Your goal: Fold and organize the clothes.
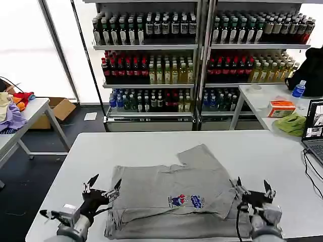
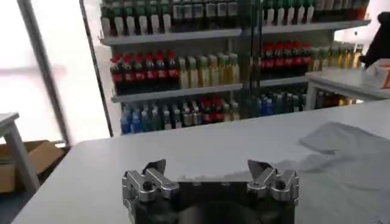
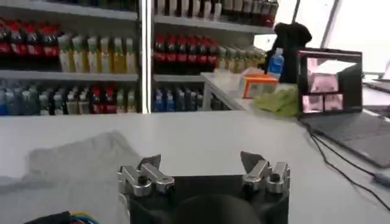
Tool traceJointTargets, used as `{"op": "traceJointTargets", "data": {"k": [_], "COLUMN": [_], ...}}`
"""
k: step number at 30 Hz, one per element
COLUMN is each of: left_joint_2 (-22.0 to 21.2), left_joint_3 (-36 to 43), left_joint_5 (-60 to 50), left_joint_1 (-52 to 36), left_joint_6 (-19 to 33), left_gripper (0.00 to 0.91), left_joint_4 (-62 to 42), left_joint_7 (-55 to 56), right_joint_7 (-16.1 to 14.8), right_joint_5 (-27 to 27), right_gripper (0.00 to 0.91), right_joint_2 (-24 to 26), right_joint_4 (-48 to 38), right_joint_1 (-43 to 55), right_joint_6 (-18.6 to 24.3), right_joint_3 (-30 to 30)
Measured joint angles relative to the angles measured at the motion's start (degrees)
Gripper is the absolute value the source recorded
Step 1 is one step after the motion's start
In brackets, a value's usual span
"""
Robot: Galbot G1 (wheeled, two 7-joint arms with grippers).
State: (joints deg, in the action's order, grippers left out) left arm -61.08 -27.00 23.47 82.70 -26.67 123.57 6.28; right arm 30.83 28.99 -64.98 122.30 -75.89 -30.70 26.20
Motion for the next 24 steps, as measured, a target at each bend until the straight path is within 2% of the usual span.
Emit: {"op": "traceJointTargets", "data": {"k": [12, 24], "left_joint_2": [1.58, 2.18], "left_joint_3": [5.87, 9.39], "left_joint_5": [2.04, 3.05], "left_joint_1": [-14.76, -21.56], "left_joint_6": [-4.34, -5.67], "left_gripper": [0.907, 0.907], "left_joint_4": [-14.43, -23.11], "left_joint_7": [-3.19, -4.03], "right_joint_7": [-4.33, -8.02], "right_joint_5": [3.38, 2.59], "right_gripper": [0.907, 0.907], "right_joint_2": [-0.86, -3.91], "right_joint_4": [-18.28, -33.14], "right_joint_1": [20.76, 31.98], "right_joint_6": [-1.54, -2.1], "right_joint_3": [-7.16, -13.63]}}
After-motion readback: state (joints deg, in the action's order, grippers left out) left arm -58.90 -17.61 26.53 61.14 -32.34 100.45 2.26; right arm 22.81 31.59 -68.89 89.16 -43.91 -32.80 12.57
